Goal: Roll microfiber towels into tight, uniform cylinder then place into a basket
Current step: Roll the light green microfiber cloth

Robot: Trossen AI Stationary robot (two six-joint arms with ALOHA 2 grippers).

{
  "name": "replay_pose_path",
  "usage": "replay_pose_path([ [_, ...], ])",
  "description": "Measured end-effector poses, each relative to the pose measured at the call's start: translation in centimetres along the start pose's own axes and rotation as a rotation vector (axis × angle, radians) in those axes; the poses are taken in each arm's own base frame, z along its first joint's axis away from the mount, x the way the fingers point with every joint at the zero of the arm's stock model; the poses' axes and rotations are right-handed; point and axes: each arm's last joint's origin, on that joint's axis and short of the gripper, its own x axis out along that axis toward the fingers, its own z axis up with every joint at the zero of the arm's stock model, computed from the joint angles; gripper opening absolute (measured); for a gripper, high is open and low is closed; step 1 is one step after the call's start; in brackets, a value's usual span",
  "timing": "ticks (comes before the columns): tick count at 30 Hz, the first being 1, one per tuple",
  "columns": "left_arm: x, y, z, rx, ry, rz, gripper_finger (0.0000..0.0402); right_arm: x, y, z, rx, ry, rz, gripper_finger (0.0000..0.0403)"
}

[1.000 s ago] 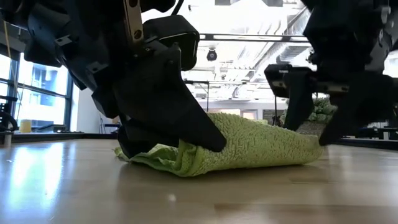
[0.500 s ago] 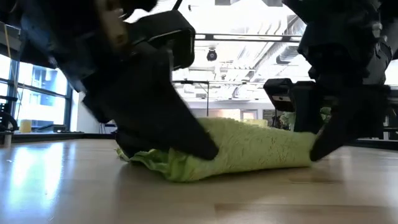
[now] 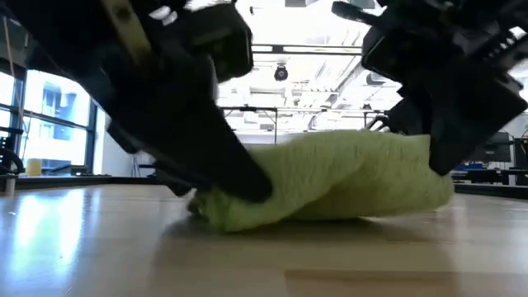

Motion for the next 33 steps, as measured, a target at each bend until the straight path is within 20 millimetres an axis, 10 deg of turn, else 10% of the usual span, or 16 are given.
replay_pose_path([
  [15,-4.2,-4.0,1.3,0.128,-0.082,0.016,0.0122,2.1,-2.5,-1.3,0.378,0.075,-0.043,0.0001],
  [33,-1.4,-2.4,-1.7,0.060,0.000,0.116,0.0122,2.8,-3.0,-1.4,0.358,0.041,-0.044,0.0001],
])
